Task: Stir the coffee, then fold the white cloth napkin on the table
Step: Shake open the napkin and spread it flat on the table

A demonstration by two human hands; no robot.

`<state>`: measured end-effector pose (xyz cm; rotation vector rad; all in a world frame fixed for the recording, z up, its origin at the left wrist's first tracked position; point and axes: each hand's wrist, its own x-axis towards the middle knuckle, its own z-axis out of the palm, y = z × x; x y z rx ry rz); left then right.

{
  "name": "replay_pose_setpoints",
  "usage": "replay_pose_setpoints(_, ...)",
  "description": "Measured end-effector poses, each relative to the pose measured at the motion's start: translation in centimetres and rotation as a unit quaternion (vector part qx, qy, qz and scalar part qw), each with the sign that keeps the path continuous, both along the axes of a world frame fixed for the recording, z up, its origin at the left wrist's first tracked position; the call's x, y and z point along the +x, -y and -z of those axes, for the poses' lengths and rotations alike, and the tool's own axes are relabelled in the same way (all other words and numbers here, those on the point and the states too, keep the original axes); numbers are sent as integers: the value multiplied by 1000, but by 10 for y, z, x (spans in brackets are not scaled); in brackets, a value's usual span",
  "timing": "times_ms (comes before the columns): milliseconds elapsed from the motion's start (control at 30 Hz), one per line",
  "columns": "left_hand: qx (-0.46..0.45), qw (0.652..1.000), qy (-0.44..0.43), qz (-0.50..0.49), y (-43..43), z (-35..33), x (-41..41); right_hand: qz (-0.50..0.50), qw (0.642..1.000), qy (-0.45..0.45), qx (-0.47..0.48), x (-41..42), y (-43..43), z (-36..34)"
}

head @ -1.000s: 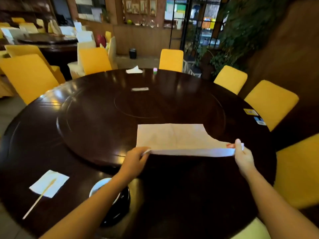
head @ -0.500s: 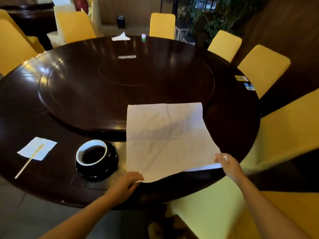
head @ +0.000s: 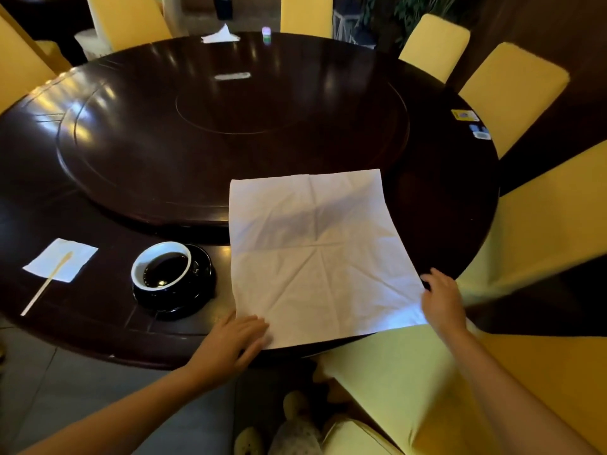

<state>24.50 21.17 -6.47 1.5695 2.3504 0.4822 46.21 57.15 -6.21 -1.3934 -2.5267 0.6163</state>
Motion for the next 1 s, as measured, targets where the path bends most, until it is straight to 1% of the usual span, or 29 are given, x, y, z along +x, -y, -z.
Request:
replay_pose_setpoints(33, 15, 1000, -9, -22, -10, -6, 1, -23, 1000, -11, 18, -18, 13, 0)
replay_pose_setpoints(100, 42, 996, -44, -71, -36, -20, -1, -102, 994, -25, 30, -61, 47, 3)
replay_pose_setpoints(167, 30, 993, -41, -108, -68, -29, -8, -201, 979, -25, 33, -106, 90, 6)
replay_pose_setpoints(267, -10, 991, -5, -131, -101, -10, -24, -322, 945, 52, -12, -150, 149, 8)
replay_pose_setpoints(300, -29, 989, 1, -142, -102, 1, -28, -344, 936, 70, -15, -155, 161, 15)
replay_pose_setpoints(367, -56, 986, -15, -158, -91, 23, -34, -363, 928, 88, 17, -151, 166, 28)
replay_pose_setpoints(467, -51, 987, -71, -133, -70, 39, -33, -356, 927, 90, 79, -132, 143, 41)
replay_pose_setpoints(533, -57, 988, -74, -125, -66, 37, -33, -328, 936, 88, 95, -117, 117, 48)
replay_pose_setpoints(600, -58, 987, -73, -127, -67, 35, -33, -291, 944, 111, 108, -102, 86, 50)
replay_pose_setpoints(667, -58, 987, -76, -126, -67, 35, -33, -229, 957, 131, 118, -89, 49, 50)
replay_pose_setpoints(733, -64, 987, -73, -125, -67, 35, -33, -150, 973, 142, 107, -75, 15, 48)
replay_pose_setpoints(833, -37, 990, -53, -127, -68, 35, -33, -54, 980, 172, 86, -72, -20, 36)
replay_pose_setpoints(867, -28, 990, -36, -134, -70, 34, -35, -27, 983, 164, 82, -79, -25, 33)
replay_pose_setpoints(900, -21, 989, -21, -147, -74, 32, -37, -20, 986, 143, 77, -91, -24, 30)
replay_pose_setpoints(933, -12, 986, -20, -163, -82, 29, -39, -41, 990, 113, 76, -106, -17, 28)
replay_pose_setpoints(1000, 12, 984, -33, -173, -108, 22, -47, -155, 984, 58, 61, -148, 13, 26)
